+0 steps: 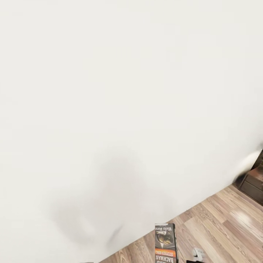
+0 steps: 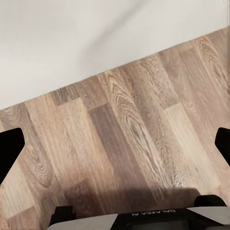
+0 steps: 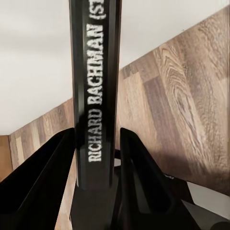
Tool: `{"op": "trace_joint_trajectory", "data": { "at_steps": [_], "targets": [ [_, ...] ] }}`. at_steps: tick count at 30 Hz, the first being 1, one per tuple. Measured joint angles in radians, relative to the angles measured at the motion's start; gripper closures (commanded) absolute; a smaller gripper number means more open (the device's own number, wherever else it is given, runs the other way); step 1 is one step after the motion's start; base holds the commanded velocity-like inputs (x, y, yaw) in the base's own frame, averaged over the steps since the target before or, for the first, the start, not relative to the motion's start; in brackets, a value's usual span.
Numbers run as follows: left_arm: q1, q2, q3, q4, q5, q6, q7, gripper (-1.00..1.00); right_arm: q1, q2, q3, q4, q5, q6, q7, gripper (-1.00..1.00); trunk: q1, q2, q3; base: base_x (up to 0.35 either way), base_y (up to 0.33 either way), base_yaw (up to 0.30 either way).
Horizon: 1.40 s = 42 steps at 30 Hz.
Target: In the bedroom, move the book from the bed onto either nightstand, and place the two sandals side by side next to the bed.
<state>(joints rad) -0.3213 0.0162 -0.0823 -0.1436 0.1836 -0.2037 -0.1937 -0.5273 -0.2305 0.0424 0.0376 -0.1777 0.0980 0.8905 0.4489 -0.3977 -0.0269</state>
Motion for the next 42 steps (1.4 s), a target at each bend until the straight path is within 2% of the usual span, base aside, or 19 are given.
{"op": "trace_joint_trajectory", "data": {
  "at_steps": [25, 33, 42],
  "targets": [
    [0.000, 0.001, 0.000, 0.000, 0.000, 0.000, 0.000, -1.00, 0.000, 0.000, 0.000, 0.000, 0.000, 0.000, 0.000, 1.00, 0.000, 0.000, 0.000, 0.013, 0.000, -0.204],
    [0.000, 0.000, 0.001, 0.000, 0.001, 0.000, 0.000, -1.00, 0.000, 0.000, 0.000, 0.000, 0.000, 0.000, 0.000, 1.00, 0.000, 0.000, 0.000, 0.244, 0.000, -0.204],
    [0.000, 0.001, 0.002, 0.000, 0.001, 0.000, 0.000, -1.00, 0.000, 0.000, 0.000, 0.000, 0.000, 0.000, 0.000, 1.00, 0.000, 0.000, 0.000, 0.041, 0.000, -0.204]
  ]
}}
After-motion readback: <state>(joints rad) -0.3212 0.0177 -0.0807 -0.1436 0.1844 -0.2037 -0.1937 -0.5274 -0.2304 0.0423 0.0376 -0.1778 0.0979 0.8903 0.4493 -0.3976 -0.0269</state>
